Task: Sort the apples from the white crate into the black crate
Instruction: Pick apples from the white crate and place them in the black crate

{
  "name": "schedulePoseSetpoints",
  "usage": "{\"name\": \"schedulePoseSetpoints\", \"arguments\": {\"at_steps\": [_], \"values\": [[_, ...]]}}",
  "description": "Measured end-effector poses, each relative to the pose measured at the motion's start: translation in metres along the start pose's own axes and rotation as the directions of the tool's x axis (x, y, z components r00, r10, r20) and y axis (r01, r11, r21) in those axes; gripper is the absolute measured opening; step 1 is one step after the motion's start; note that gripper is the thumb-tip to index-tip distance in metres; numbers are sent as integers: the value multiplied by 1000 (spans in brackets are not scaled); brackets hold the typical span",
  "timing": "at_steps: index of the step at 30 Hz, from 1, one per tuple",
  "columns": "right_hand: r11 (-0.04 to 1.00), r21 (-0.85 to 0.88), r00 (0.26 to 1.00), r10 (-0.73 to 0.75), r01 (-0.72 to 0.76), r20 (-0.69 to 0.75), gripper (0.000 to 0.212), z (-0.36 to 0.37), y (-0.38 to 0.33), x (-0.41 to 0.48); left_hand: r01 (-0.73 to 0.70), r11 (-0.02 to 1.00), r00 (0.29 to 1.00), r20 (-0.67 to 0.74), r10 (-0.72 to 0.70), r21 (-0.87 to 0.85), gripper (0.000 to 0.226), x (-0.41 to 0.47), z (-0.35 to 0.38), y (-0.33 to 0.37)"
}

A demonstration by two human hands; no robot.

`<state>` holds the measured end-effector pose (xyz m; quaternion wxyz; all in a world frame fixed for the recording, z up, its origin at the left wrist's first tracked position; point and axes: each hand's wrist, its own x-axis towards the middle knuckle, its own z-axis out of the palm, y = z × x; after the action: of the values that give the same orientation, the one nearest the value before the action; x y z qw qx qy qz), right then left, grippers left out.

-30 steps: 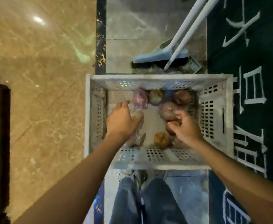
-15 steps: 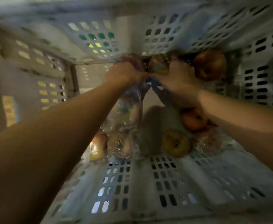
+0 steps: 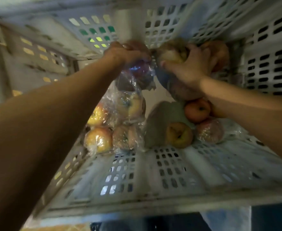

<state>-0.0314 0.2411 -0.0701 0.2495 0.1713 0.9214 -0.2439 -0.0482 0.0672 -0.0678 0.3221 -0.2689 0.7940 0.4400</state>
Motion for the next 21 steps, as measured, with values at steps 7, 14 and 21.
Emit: {"name": "schedulePoseSetpoints", "arguments": {"at_steps": [7,14,21], "values": [[865,462,980,175,-197,91,62,-64,-11,-93,-11,924,998,-67,-16,-382,5,-122,-52,26],[449,710,837,215,-542,503,22,-132,-43,-193,262,763,961,87,-262,-591,49,-237,-93,33],[356,716,797,193,-601,572,27,-190,-100,-275,372,569,928,287,-237,-734,27,-340,-136,41]]}}
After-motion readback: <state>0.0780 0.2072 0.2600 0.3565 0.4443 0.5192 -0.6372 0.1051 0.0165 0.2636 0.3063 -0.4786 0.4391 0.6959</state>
